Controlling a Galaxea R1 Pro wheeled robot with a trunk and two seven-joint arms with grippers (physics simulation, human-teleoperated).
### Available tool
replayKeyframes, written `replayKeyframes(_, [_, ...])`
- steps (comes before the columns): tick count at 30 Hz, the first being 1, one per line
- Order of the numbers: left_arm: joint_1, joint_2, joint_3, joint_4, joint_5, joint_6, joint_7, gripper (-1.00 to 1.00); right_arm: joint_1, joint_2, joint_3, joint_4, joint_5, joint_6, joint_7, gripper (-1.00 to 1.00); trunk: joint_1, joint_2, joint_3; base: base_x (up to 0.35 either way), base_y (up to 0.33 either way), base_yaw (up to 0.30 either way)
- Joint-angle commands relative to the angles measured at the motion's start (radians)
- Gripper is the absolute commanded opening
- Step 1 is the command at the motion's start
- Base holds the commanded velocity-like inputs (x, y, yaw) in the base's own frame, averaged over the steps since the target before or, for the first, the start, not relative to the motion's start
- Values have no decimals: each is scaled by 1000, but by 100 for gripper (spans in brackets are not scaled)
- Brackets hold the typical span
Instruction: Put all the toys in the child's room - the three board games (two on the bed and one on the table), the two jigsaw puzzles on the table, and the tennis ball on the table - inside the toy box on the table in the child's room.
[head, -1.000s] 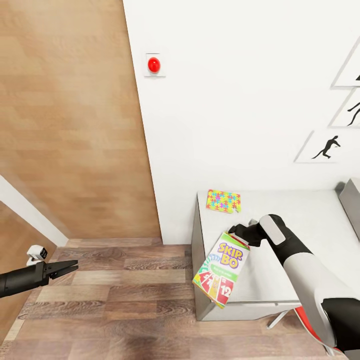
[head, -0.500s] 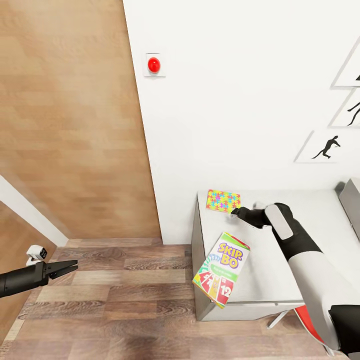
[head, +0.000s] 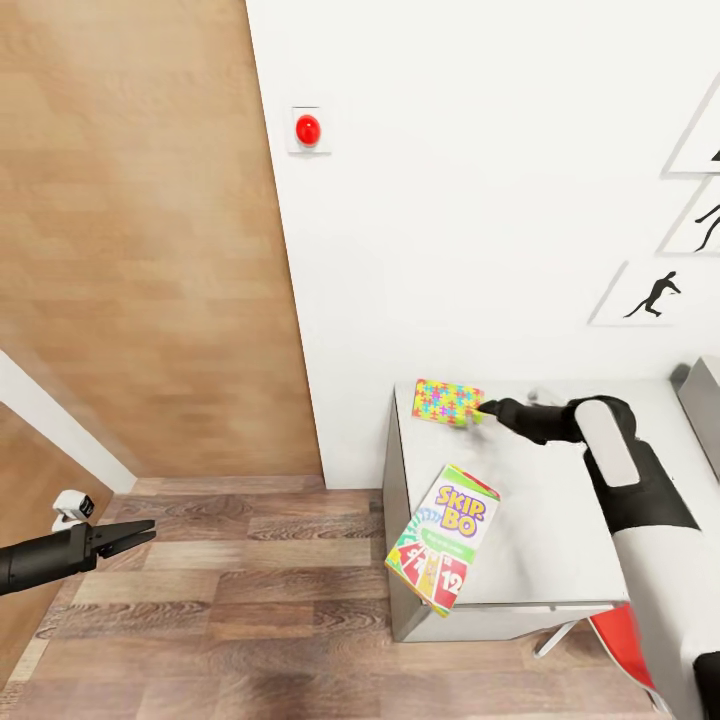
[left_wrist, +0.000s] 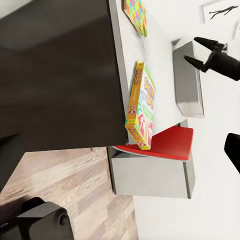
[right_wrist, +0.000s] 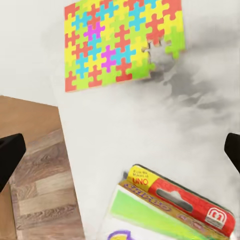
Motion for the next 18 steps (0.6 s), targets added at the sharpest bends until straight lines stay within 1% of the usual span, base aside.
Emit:
replayKeyframes(1, [-1, 0, 0, 0, -1, 11, -4, 100, 17, -5, -17, -26, -31, 15, -7, 100, 1, -2, -2, 0, 0, 0])
replayKeyframes(2, [-1, -1, 0, 0, -2, 11, -4, 100, 62, -15, -50, -77, -73, 32, -1, 100, 1, -2, -2, 0, 0, 0])
replayKeyframes(4, [0, -2, -1, 0, -2, 11, -4, 100, 121, -28, -80, -130, -123, 39, 10, 100, 1, -2, -2, 0, 0, 0])
replayKeyframes(5, [-1, -3, -1, 0, -2, 11, -4, 100, 192, -44, -109, -184, -181, 39, 29, 100, 1, -2, -2, 0, 0, 0])
replayKeyframes(7, [0, -4, -1, 0, -3, 11, -4, 100, 268, -61, -140, -236, -243, 39, 59, 100, 1, -2, -2, 0, 0, 0])
replayKeyframes(8, [0, -5, -1, 0, -3, 11, -4, 100, 347, -79, -173, -284, -304, 39, 104, 100, 1, -2, -2, 0, 0, 0])
replayKeyframes(11, [-1, -6, -2, 0, -4, 11, -4, 100, 468, -101, -230, -335, -379, 39, 197, 100, 1, -2, -2, 0, 0, 0])
replayKeyframes(12, [-1, -6, -2, 0, -4, 11, -4, 100, 546, -110, -270, -355, -410, 39, 275, 100, 1, -2, -2, 0, 0, 0])
replayKeyframes(13, [-1, -7, -2, 0, -4, 10, -4, 100, 584, -112, -289, -362, -421, 39, 317, 100, 1, -2, -2, 0, 0, 0])
replayKeyframes(14, [-1, -7, -2, 0, -4, 10, -4, 100, 655, -116, -325, -373, -437, 39, 407, 100, 1, -2, -2, 0, 0, 0])
replayKeyframes(16, [0, -8, -3, 0, -4, 10, -4, 100, 717, -117, -353, -379, -446, 39, 496, 100, 1, -2, -2, 0, 0, 0])
replayKeyframes(17, [0, -9, -3, 0, -5, 9, -4, 100, 771, -117, -373, -383, -451, 39, 581, 100, 1, -2, -2, 0, 0, 0])
replayKeyframes(18, [0, -10, -5, 0, -5, 5, -4, 100, 795, -116, -381, -385, -452, 39, 621, 100, 1, -2, -2, 0, 0, 0])
